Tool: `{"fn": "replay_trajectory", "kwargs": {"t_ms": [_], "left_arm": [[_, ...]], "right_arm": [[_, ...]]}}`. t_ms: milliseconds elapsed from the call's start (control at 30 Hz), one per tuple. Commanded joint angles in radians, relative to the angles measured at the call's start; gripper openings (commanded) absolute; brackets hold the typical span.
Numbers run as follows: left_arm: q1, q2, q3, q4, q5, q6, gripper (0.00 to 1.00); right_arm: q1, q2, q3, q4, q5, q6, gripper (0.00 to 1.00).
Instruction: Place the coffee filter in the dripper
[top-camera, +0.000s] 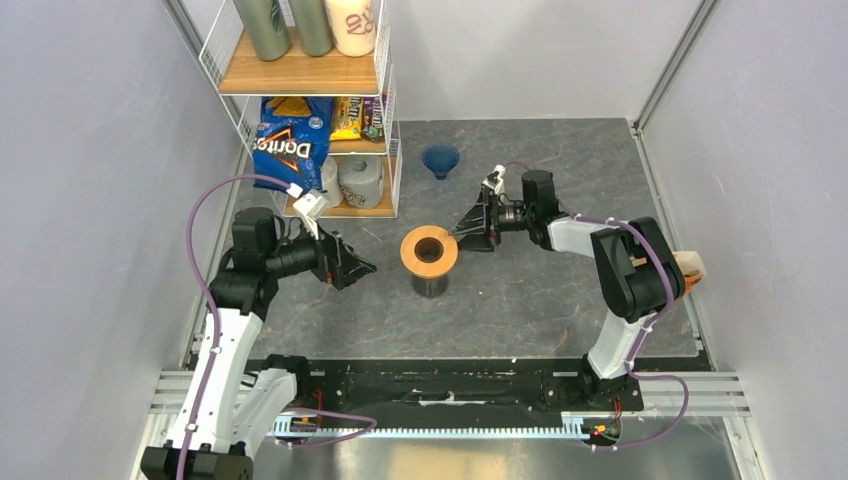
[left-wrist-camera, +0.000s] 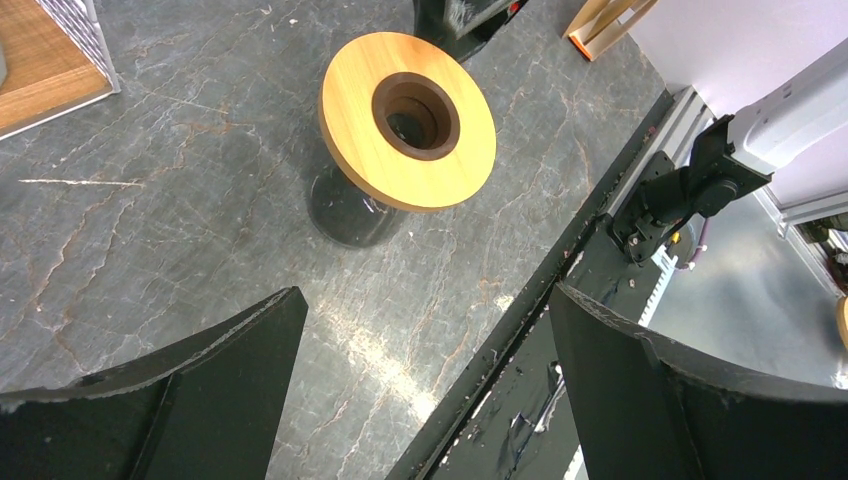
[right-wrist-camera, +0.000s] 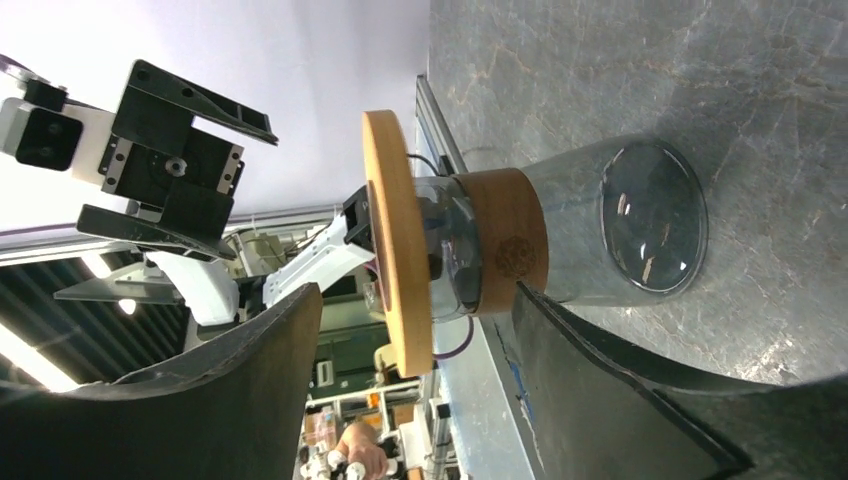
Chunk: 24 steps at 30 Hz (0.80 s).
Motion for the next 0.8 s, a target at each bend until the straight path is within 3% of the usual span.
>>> {"fn": "replay_trajectory", "kwargs": {"t_ms": [0, 133, 267, 333, 600, 767], "left_arm": [[-0.003, -0.001, 0.028, -0.006, 0.015, 0.014, 1.0], [-0.003, -0.008, 0.03, -0.01, 0.007, 0.011, 1.0], [-0.003, -0.009, 0.033, 0.0, -0.001, -0.012, 1.0], [-0.003, -0.013, 0.033, 0.018, -0.002, -0.034, 1.0], [-0.002, -0.008, 0.046, 0.016, -0.008, -0.049, 1.0], [-0.001, 0.004, 0.06, 0.001, -0.012, -0.041, 1.0]], "right_arm": [[-0.056, -0.115, 0.108, -0.262, 0.016, -0.219, 0.78], [-0.133, -0.167, 0.194, -0.536, 0.057, -0.422, 0.78], [-0.217, -0.175, 0.251, -0.604, 0.156, -0.461, 0.78], [-0.223, -0.156, 0.314, -0.67, 0.278, -0.518, 0.78], [-0.185, 0.025, 0.479, -0.526, 0.671, -0.387, 0.76], [-0.092, 0.16, 0.677, -0.639, 0.907, -0.431, 0.72]]}}
